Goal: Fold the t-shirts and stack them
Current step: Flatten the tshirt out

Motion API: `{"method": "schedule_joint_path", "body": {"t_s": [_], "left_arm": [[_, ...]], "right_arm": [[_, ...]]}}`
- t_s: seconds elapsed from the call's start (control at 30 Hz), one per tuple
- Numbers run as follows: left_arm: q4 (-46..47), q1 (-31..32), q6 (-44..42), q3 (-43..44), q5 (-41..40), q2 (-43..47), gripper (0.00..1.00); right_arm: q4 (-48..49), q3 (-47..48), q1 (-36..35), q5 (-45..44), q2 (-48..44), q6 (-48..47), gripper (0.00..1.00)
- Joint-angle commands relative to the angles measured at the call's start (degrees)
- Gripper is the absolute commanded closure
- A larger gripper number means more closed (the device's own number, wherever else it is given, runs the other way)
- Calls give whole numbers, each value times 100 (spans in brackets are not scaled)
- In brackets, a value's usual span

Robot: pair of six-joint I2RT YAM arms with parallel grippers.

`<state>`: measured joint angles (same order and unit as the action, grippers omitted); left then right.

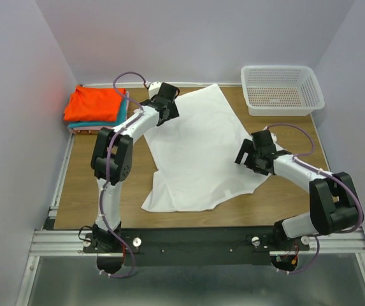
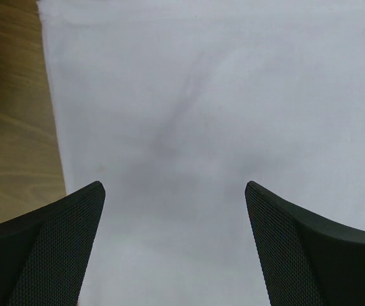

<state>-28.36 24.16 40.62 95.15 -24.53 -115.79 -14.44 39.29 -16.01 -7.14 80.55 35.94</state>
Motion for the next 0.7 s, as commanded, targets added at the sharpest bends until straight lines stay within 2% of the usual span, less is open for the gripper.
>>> {"method": "schedule_joint_path", "body": {"t_s": [0.0, 0.2, 0.4, 0.53, 0.67], "left_arm": [[-354, -78, -423, 617, -96, -918, 2], [-293, -157, -345, 382, -16, -1104, 2], [-337, -157, -2, -672, 80, -683, 2], [-284, -114, 358, -2095, 335, -147, 2], [-153, 176, 894, -3440, 379, 747, 2]], "right_arm": [[2, 333, 115, -490, 416, -131, 0], [2, 808, 142, -570, 944, -360, 0], [11, 1239, 142, -385, 1515, -702, 0], [2, 1686, 151, -34, 1884, -931, 0], [11, 2099, 151, 273, 2245, -1159, 0]]}}
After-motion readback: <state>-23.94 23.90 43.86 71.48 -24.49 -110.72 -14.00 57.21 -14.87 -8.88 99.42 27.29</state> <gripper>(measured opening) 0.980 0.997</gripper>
